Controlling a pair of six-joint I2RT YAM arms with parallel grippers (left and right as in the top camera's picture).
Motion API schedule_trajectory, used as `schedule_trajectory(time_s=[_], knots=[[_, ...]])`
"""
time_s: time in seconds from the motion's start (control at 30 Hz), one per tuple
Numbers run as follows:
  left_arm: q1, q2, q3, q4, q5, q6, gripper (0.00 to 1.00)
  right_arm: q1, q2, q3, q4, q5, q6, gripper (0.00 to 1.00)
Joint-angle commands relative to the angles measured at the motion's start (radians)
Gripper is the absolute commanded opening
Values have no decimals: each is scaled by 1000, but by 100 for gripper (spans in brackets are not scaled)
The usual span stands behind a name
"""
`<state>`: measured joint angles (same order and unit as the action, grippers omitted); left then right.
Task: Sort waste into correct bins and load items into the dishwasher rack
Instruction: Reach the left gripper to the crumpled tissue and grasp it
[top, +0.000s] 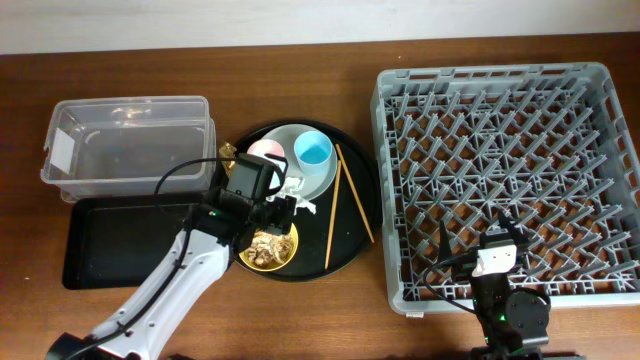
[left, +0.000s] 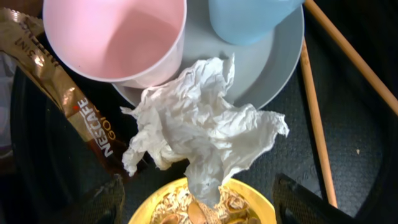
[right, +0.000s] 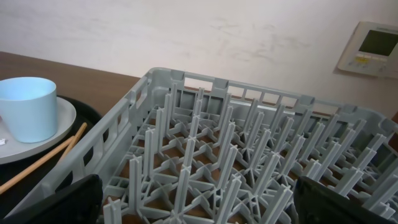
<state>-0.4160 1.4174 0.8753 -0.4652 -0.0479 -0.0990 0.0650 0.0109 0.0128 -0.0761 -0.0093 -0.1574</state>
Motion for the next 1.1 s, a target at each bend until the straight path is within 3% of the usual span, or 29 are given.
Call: schedule_trajectory(time_s=[0.0,0.1,0.23,0.4,0.47,0.57,0.6,0.63,0.67,0.9,0.97,1.07], knots=[[-3,65,-11,61,-20,-6,77,-6,-7,-7,-3,-6,5,98],[-3,155,-11,118,-19,-14,81,-6,-7,-7,-3,-6,5,98],[-3,187,-11,132,5,-14,79,-6,-7,-7,-3,-6,5,98],[-3,187,-11,136,6,-13,56,-6,-7,-7,-3,-6,5,98],[-3,187,-11,137,7,-13,40,-6,-7,-7,-3,-6,5,98],[-3,185,-6,147,6,-13,35,-6,-7,-7,-3,-6,5,98],[-3,175,5,146,6,-13,25,-6,-7,-7,-3,-6,5,98],[-3,158,16,144,6,-13,8,-6,-7,-7,-3,-6,5,98],[-3,139,26,138,6,-13,0,-6,-7,-7,-3,-6,5,98],[0,-180,164,-63,21,-13,0,-6,-7,-7,-3,-6,5,98],[0,-255,197,-71,-25,-13,0,-6,-7,-7,-3,-6,5,98],[10,-324,229,-65,-224,-13,0,-6,-7,-7,-3,-6,5,98]])
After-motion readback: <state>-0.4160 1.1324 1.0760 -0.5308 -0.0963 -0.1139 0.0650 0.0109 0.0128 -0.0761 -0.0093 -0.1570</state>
